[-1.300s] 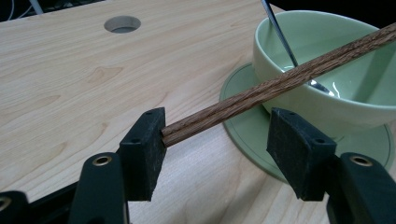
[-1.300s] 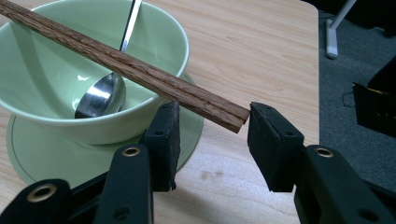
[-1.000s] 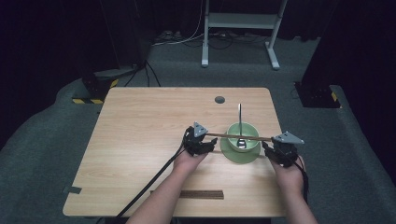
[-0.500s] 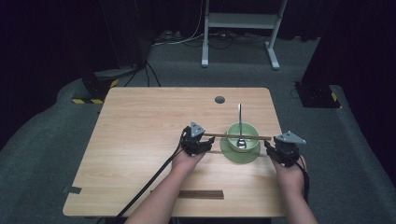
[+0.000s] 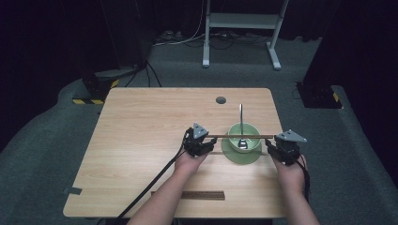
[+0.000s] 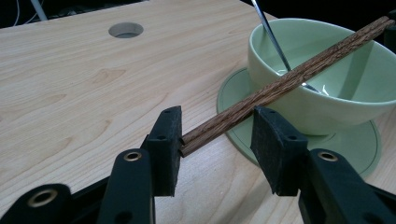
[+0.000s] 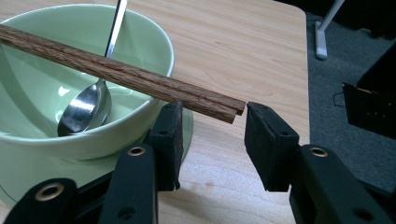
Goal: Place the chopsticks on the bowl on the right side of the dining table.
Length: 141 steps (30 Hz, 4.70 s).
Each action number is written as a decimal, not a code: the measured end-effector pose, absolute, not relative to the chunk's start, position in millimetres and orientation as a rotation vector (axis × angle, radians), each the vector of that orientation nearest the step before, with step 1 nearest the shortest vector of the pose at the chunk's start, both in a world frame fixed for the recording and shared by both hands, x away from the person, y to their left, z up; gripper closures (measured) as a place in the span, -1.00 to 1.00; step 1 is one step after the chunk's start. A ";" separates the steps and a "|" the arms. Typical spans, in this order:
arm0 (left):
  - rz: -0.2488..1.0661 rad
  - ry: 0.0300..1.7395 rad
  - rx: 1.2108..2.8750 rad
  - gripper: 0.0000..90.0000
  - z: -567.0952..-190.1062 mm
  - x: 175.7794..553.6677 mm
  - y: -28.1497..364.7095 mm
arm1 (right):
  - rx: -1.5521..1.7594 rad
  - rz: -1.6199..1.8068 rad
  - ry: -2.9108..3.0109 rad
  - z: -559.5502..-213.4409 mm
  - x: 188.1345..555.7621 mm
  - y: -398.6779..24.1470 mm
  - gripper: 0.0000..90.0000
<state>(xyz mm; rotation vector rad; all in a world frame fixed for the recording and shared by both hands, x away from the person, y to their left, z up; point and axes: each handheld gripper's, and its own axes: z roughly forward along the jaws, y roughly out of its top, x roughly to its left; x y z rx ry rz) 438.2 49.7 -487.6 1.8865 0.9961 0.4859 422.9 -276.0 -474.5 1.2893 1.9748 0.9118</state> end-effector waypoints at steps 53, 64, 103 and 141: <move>0.545 1.055 1.831 0.84 -494.6 418.0 67.4 | 1.303 0.920 1.965 -476.0 418.7 -279.0 0.50; 0.546 1.052 1.827 0.84 -496.3 417.5 65.9 | 1.303 0.917 1.963 -476.4 419.4 -279.8 0.49; 0.547 1.053 1.836 0.89 -497.8 420.5 65.3 | 1.299 0.902 1.968 -476.2 423.1 -278.7 0.49; 0.459 1.163 1.901 -0.30 -507.1 377.0 202.2 | 1.225 1.040 2.139 -485.7 361.8 -217.8 -0.16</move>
